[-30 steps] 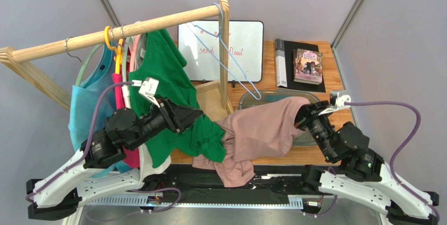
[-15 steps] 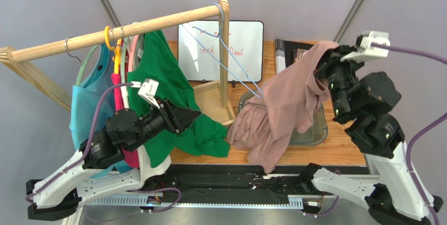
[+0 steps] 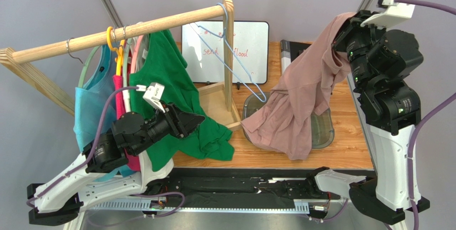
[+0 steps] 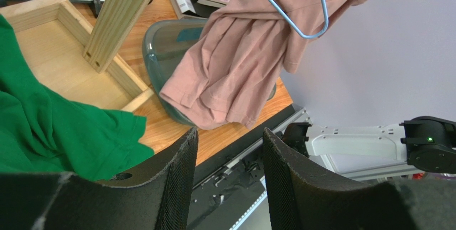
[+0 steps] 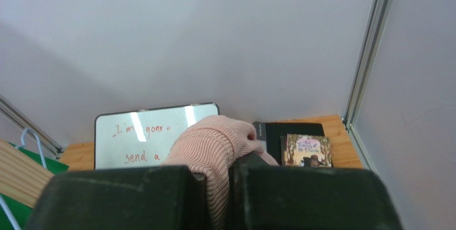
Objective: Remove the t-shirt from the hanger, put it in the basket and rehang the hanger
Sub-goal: Place the tshirt into the basket
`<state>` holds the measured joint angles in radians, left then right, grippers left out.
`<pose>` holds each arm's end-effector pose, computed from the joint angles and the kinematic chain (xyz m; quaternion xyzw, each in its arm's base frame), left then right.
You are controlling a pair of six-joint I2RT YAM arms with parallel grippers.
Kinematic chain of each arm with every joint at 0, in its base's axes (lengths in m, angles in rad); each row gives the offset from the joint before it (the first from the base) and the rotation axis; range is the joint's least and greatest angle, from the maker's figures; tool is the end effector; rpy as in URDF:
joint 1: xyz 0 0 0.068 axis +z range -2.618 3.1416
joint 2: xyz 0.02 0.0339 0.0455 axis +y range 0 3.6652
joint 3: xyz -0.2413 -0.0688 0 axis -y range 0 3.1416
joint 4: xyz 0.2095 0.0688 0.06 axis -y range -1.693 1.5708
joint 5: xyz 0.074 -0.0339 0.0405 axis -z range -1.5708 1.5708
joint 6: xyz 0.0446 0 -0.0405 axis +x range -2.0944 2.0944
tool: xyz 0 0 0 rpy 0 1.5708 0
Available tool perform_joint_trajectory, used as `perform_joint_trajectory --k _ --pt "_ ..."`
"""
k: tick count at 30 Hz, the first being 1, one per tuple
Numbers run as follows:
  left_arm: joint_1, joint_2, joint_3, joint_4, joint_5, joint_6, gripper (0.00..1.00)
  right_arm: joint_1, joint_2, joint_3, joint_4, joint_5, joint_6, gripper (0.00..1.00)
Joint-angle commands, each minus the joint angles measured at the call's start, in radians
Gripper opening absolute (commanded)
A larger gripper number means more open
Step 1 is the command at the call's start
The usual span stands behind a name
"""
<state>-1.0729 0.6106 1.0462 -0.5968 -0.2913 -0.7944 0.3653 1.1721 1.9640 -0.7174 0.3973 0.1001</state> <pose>0.0600 -0.0836 0.3759 0.0115 0.7594 -0.4495 0.4702 0.1422 0.0359 0.5357 0.0552 0.6802 0.0351 0.7301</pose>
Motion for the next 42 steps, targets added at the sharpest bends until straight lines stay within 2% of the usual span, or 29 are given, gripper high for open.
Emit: perform_joint_trajectory --k 1,8,15,18,21,26,29,34,38,41,42 --pt "0.001 -0.006 -0.006 -0.009 -0.012 0.001 0.53 -0.02 0.023 0.142 0.035 -0.054 0.007 0.0" --pt "0.002 -0.018 -0.008 -0.012 -0.025 0.004 0.53 -0.043 0.06 0.168 0.033 -0.087 0.013 0.0" --pt "0.001 -0.018 0.003 -0.017 -0.019 0.004 0.53 -0.077 0.144 0.299 0.016 -0.146 0.041 0.0" --pt "0.001 -0.025 0.0 -0.015 -0.023 0.004 0.53 -0.077 0.114 0.241 0.013 -0.169 0.073 0.0" --pt "0.001 -0.023 -0.002 -0.015 -0.032 0.011 0.53 -0.077 0.046 0.098 -0.003 -0.181 0.137 0.0" --pt "0.001 -0.014 0.006 -0.012 -0.031 0.021 0.53 -0.077 -0.145 -0.308 -0.03 -0.241 0.275 0.0" --pt "0.001 -0.006 0.017 -0.014 -0.042 0.043 0.53 -0.075 -0.288 -0.509 -0.036 -0.288 0.294 0.0" --pt "0.001 0.015 0.041 -0.015 -0.066 0.069 0.53 -0.075 -0.438 -0.596 -0.14 -0.299 0.276 0.0" --pt "0.001 0.017 0.061 -0.012 -0.055 0.07 0.53 -0.075 -0.488 -0.753 -0.102 -0.34 0.308 0.0" --pt "0.001 0.014 0.077 -0.008 -0.026 0.067 0.53 -0.074 -0.45 -0.919 -0.028 -0.383 0.384 0.0" --pt "0.001 0.015 0.08 -0.009 -0.02 0.064 0.53 -0.074 -0.434 -1.001 0.043 -0.428 0.406 0.0"
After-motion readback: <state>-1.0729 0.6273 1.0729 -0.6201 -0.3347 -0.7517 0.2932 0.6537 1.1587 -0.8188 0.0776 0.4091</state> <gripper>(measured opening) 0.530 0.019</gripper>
